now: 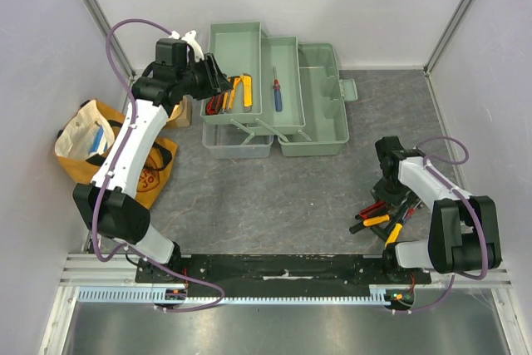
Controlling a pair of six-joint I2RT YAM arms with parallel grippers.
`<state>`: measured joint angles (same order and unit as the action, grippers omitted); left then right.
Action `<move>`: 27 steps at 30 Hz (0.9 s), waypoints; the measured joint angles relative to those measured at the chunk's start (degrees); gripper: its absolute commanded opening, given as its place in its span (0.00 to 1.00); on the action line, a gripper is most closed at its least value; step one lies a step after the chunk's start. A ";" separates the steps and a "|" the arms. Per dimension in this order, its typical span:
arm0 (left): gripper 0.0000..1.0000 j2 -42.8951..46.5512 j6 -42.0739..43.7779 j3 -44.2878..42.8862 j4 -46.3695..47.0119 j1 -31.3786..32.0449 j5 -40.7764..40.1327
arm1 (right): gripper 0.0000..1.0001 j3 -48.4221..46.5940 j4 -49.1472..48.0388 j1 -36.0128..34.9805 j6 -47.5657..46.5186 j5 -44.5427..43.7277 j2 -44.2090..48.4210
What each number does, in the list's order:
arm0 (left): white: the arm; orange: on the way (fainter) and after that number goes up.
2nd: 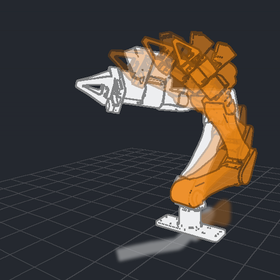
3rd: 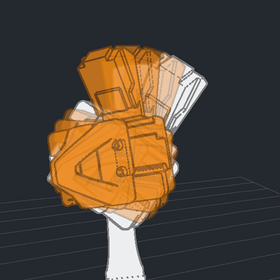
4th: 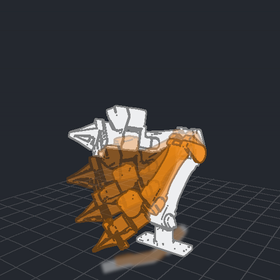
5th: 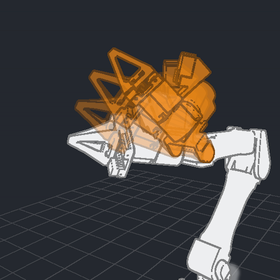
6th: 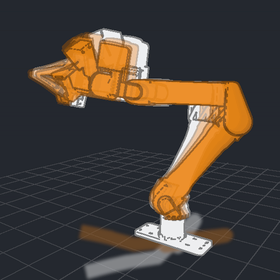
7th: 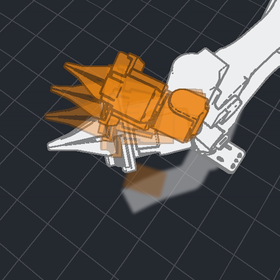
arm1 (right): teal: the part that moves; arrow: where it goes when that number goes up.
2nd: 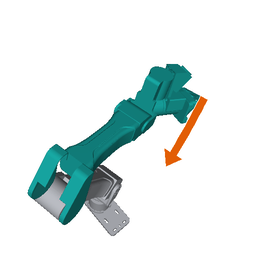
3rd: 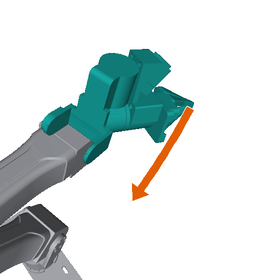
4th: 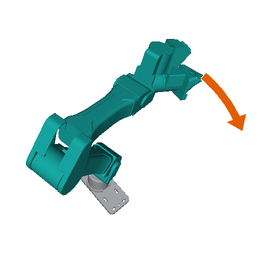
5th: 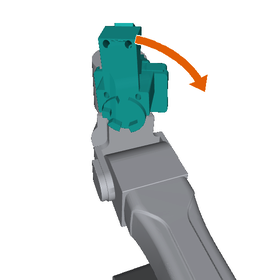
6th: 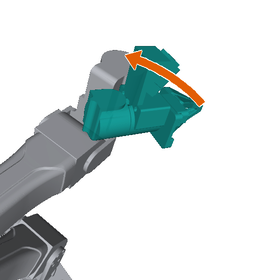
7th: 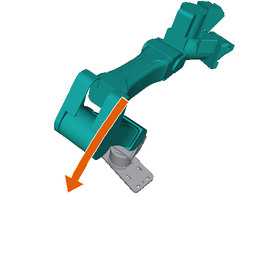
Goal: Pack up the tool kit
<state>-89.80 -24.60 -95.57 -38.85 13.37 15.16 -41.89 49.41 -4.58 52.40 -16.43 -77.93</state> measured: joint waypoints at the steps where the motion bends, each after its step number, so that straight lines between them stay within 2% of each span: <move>1: 0.50 0.09 0.00 0.07 0.02 0.00 -0.02 | 0.50 0.02 -0.02 0.00 -0.09 0.02 0.07; 5: 0.50 0.31 -0.02 0.28 0.02 0.00 0.07 | 0.50 0.15 -0.74 -0.02 -1.01 -0.11 -0.94; 11: 0.50 0.39 0.00 0.33 0.02 0.00 0.26 | 0.27 0.04 -1.01 0.11 -0.98 -0.22 -2.56; 15: 0.50 0.55 0.00 0.33 0.02 0.00 0.96 | 0.17 0.04 -1.01 0.11 -0.98 -0.17 -1.81; 20: 0.50 0.96 -0.02 0.46 1.05 0.00 4.42 | 0.09 -1.53 -2.40 0.02 -0.92 2.14 -0.87; 27: 0.52 1.31 -0.02 1.55 5.14 0.07 13.11 | 0.04 -12.31 -5.62 -0.20 -0.96 4.37 3.17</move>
<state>-88.49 -24.62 -94.02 -33.71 13.43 28.27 -54.19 43.79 -4.78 51.44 -12.05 -74.76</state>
